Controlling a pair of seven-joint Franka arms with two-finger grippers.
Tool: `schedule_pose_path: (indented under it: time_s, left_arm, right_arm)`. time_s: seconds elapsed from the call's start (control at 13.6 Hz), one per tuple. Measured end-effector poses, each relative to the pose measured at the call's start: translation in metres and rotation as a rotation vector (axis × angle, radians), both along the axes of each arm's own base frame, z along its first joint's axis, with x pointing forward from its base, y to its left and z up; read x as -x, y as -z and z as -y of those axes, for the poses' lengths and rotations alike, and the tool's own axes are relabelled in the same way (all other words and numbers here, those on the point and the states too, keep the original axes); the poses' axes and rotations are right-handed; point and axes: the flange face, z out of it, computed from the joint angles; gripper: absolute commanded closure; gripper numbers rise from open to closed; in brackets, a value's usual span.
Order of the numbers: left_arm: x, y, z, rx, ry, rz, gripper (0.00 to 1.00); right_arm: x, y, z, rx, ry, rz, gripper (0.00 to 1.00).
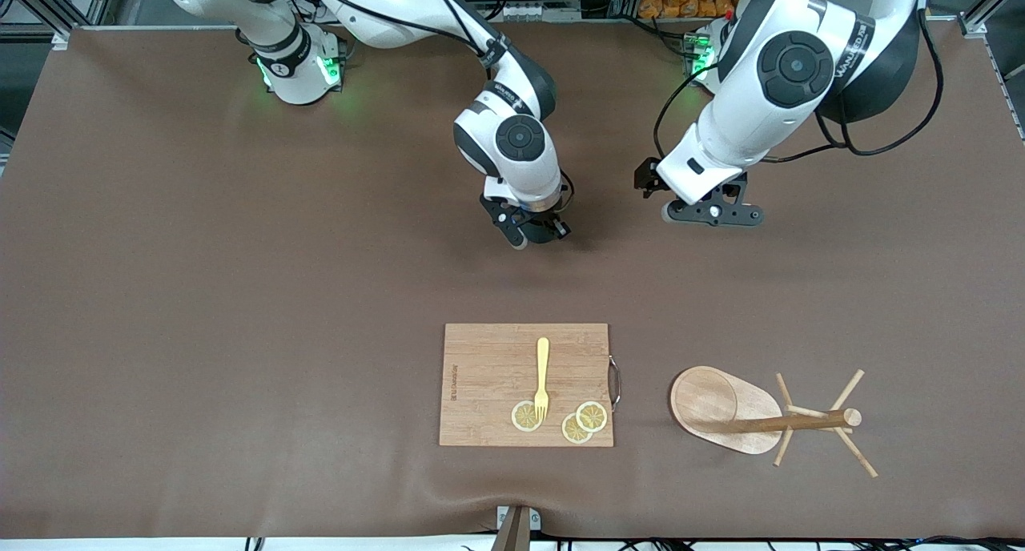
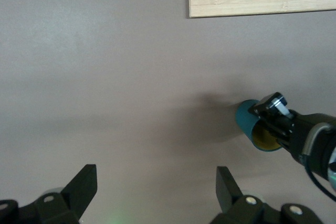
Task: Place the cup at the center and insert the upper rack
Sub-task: 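Lower the mug onto the table and open the right gripper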
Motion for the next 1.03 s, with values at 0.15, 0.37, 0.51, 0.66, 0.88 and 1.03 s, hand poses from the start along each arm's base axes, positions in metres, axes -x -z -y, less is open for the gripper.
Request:
schedule_pose_path:
  time_s: [0.15,0.37,0.51,0.66,0.88,1.03]
  left_arm:
    - [0.007,0.001,-0.003,-0.001,-0.001,0.007,0.0]
    - [0.009,-0.004,-0.004,0.011,-0.006,0.035,0.0]
    - [0.007,-0.007,-0.003,0.022,-0.011,0.055,0.0]
    - [0.005,-0.008,-0.002,0.03,-0.026,0.069,0.0]
    - [0.005,-0.011,0.005,0.042,-0.058,0.094,0.0]
    - [0.01,-0.014,0.021,0.055,-0.075,0.119,0.0]
  right_arm:
    - [-0.003,-0.004,-0.001,-0.005,0.002,0.006,0.51]
    - [-0.01,-0.011,0.004,0.021,0.006,-0.016,0.43]
    - [-0.021,-0.024,0.009,0.039,0.014,-0.037,0.33]
    - [-0.031,-0.033,0.016,0.048,0.025,-0.049,0.21]
    - [-0.05,-0.047,0.035,0.073,0.044,-0.082,0.13]
    - [-0.066,-0.07,0.055,0.087,0.031,-0.107,0.07]
